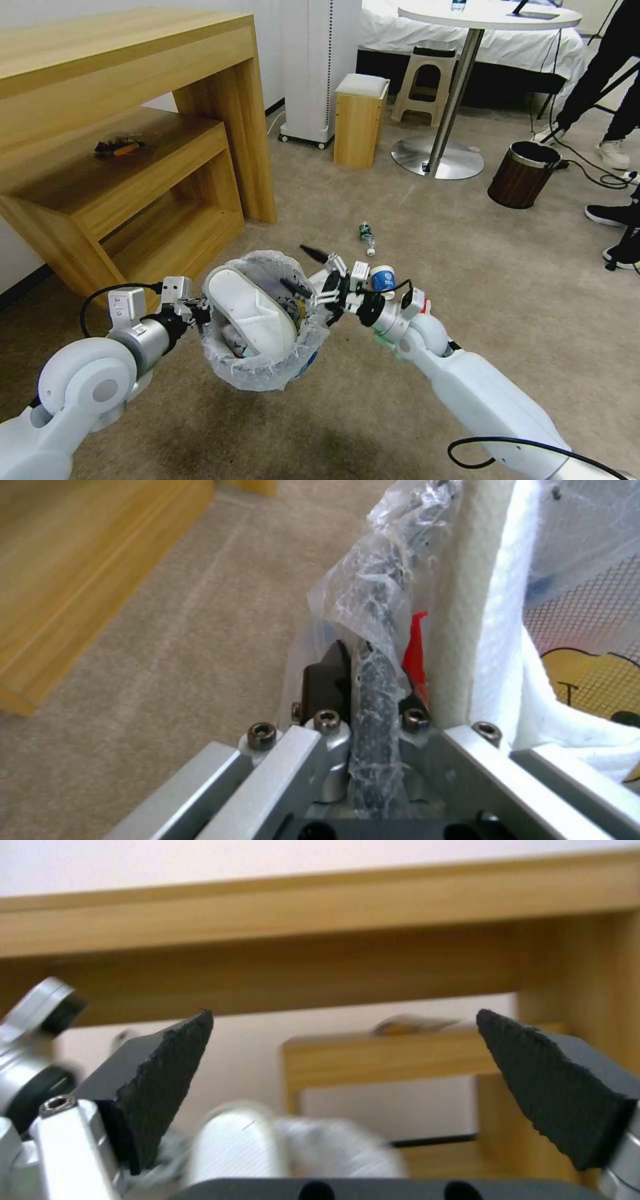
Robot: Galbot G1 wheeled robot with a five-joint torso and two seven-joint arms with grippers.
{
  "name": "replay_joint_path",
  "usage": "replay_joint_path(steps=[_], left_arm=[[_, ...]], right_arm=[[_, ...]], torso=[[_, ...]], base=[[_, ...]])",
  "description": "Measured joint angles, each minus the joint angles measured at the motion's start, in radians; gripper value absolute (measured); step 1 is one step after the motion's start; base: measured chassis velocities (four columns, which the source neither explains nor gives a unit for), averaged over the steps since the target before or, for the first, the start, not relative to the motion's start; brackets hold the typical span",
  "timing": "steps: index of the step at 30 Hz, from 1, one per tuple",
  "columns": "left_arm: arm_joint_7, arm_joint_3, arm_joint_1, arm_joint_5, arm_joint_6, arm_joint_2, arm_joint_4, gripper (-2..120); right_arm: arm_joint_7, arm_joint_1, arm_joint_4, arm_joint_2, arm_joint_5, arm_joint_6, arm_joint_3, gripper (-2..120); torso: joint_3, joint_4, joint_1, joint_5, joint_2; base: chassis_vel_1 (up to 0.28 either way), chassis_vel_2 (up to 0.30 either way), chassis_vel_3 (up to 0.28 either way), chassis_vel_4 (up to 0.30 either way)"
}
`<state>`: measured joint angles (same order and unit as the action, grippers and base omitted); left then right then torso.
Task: Pick up the trash bin and place the garbage on the floor into it.
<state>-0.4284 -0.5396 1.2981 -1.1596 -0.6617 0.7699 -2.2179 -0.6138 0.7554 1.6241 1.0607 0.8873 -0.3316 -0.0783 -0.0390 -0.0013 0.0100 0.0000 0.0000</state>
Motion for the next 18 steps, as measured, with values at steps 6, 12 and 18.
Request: replay_joint_path(steps=[6,12,18], left_arm=[[-0.070,-0.010,0.000,-0.061,-0.012,0.005,-0.011,0],[-0.145,-0.029,0.000,-0.080,-0.038,0.037,-0.015,0],[-0.217,-0.060,0.008,-0.054,-0.032,0.105,-0.015,0]], right_arm=[[0.229,0.043,0.083,-0.052,-0.039,0.077,0.115,100],[0.436,0.121,0.152,-0.089,-0.105,0.112,0.205,100],[0.563,0.195,0.171,-0.098,-0.218,0.114,0.289,100]], torso=[[0.000,-0.0002,0.000,0.0002,0.000],[0.000,-0.0004,0.000,0.0002,0.000],[0.000,-0.0002,0.000,0.0001,0.000]], base=[[0.000,0.000,0.000,0.000],[0.000,0.000,0.000,0.000],[0.000,0.000,0.000,0.000]])
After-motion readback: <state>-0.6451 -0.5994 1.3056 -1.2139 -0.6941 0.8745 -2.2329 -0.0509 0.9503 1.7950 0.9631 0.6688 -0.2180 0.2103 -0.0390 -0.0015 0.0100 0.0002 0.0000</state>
